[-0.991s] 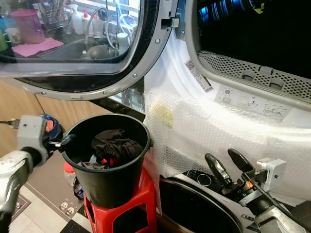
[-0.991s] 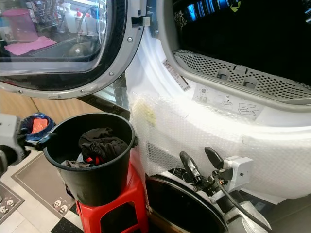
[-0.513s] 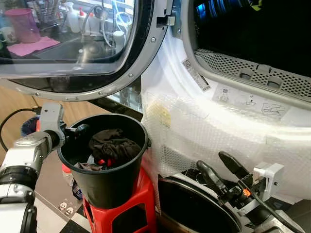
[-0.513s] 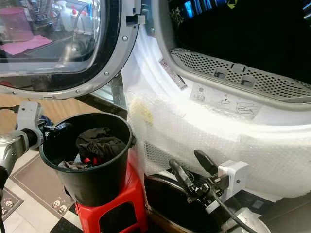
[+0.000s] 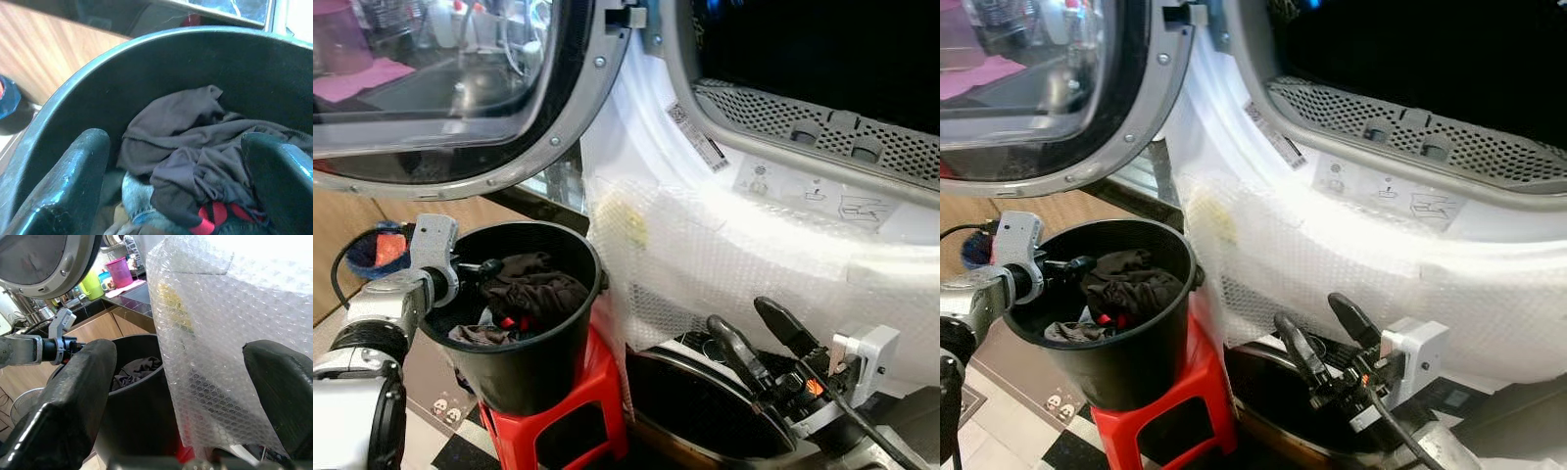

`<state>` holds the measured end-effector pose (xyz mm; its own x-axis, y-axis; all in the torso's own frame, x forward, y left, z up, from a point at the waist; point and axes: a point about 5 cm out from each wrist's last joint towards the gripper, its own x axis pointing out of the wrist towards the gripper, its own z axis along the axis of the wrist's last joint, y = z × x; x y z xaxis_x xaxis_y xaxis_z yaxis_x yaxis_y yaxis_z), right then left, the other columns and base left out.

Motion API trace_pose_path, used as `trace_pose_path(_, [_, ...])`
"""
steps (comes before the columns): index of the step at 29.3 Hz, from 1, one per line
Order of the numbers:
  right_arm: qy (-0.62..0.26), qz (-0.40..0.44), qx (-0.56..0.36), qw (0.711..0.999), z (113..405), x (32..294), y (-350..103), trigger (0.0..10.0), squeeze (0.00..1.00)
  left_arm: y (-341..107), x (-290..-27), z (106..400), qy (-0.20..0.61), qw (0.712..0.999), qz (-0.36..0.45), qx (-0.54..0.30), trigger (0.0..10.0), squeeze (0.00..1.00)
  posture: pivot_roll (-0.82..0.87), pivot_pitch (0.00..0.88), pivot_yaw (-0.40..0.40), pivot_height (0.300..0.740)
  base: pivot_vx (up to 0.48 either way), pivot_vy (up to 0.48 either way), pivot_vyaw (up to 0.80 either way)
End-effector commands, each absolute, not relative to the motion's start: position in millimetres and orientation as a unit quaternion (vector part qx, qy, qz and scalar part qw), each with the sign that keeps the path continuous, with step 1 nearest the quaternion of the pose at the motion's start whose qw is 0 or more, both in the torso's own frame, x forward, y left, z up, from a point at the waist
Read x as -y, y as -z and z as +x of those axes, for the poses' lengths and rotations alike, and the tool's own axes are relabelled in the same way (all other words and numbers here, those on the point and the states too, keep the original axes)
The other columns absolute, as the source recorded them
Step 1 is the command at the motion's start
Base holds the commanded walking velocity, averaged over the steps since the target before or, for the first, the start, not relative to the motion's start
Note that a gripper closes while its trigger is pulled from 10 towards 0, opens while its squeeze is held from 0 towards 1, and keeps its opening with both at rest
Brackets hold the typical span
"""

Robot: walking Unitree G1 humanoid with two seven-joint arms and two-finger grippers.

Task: Clothes washing

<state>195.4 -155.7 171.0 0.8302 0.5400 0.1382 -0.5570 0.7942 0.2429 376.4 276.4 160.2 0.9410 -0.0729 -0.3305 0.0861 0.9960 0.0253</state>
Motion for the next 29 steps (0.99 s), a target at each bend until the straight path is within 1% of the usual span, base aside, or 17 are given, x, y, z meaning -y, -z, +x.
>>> trace_pose_path(1, [-0.295,0.139,0.034,0.945,189.8,153.4,-177.3,10.0,0.00,-156.0,-278.0,375.6,0.029,0.984,0.025,-0.175,10.0,0.00,-0.10,0.277,-0.031,0.740,0.000,0.000,0.00])
trace_pose_path(12, [-0.295,0.149,0.035,0.943,180.6,145.1,-186.7,10.0,0.00,-142.0,-271.9,372.8,0.040,0.980,0.048,-0.186,10.0,0.00,-0.16,0.299,-0.040,0.740,0.000,0.000,0.00])
trace_pose_path(22, [-0.284,0.144,0.030,0.947,171.6,147.6,-191.1,10.0,0.00,-127.7,-253.2,373.0,0.063,0.977,0.034,-0.203,10.0,0.00,-0.20,0.312,-0.028,0.740,0.000,0.000,0.00])
trace_pose_path(24, [-0.283,0.145,0.028,0.948,170.4,147.2,-191.8,10.0,0.00,-122.4,-248.1,371.9,0.072,0.975,0.033,-0.207,10.0,0.00,-0.20,0.310,-0.027,0.740,0.000,0.000,0.00])
trace_pose_path(25, [-0.284,0.145,0.027,0.947,170.1,146.3,-192.1,10.0,0.00,-115.6,-241.6,370.2,0.087,0.973,0.031,-0.213,10.0,0.00,-0.19,0.310,-0.027,0.740,0.000,0.000,0.00])
trace_pose_path(29, [-0.285,0.145,0.024,0.947,170.9,145.4,-192.6,10.0,0.00,-107.7,-233.7,367.9,0.104,0.969,0.030,-0.221,10.0,0.00,-0.19,0.309,-0.026,0.740,0.000,0.000,0.00])
